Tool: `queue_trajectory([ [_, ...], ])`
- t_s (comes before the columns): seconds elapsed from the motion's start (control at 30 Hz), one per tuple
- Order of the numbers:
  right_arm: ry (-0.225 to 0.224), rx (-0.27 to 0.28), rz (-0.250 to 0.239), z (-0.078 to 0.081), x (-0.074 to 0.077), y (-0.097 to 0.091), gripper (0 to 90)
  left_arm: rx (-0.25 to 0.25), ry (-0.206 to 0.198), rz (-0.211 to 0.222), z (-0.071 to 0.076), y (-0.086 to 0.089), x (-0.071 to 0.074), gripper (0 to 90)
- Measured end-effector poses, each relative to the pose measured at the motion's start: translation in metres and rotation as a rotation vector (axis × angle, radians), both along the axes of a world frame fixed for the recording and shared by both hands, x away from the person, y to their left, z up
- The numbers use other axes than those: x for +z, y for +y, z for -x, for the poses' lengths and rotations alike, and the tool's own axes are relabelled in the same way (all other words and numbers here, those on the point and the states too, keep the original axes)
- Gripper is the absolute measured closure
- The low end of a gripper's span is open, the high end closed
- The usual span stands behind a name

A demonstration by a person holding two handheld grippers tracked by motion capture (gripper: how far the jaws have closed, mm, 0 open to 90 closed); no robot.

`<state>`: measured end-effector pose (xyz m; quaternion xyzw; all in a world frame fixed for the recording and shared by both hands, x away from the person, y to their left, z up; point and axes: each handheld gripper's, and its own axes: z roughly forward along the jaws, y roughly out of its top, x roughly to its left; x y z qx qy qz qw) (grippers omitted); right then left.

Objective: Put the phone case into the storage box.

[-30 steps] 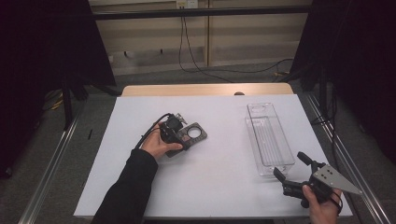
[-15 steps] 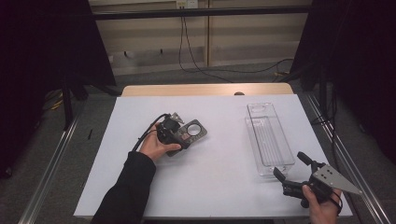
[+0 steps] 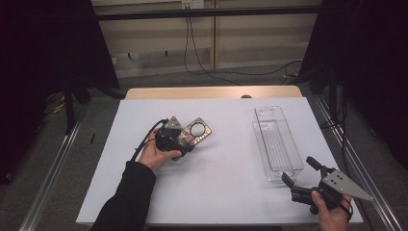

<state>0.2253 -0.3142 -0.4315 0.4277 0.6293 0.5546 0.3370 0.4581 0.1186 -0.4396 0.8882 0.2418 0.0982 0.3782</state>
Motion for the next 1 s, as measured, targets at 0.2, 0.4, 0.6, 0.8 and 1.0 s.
queue_trajectory([
  [0.2,-0.001,-0.001,-0.002,0.0,0.0,0.0,0.0,0.027,-0.02,0.052,0.002,0.006,0.004,12.4],
  [0.4,-0.002,0.0,-0.006,0.0,0.0,0.0,0.0,0.038,-0.043,0.097,0.007,0.01,0.009,12.4],
  [0.6,-0.003,0.002,-0.001,0.0,0.001,0.0,0.0,0.026,-0.077,0.155,0.012,0.016,0.013,12.4],
  [0.8,-0.005,-0.001,-0.005,0.0,0.001,0.0,0.0,0.028,-0.097,0.203,0.016,0.019,0.017,12.4],
  [1.0,-0.006,-0.002,-0.008,0.0,0.001,0.0,0.0,0.049,-0.105,0.247,0.02,0.025,0.02,12.4],
])
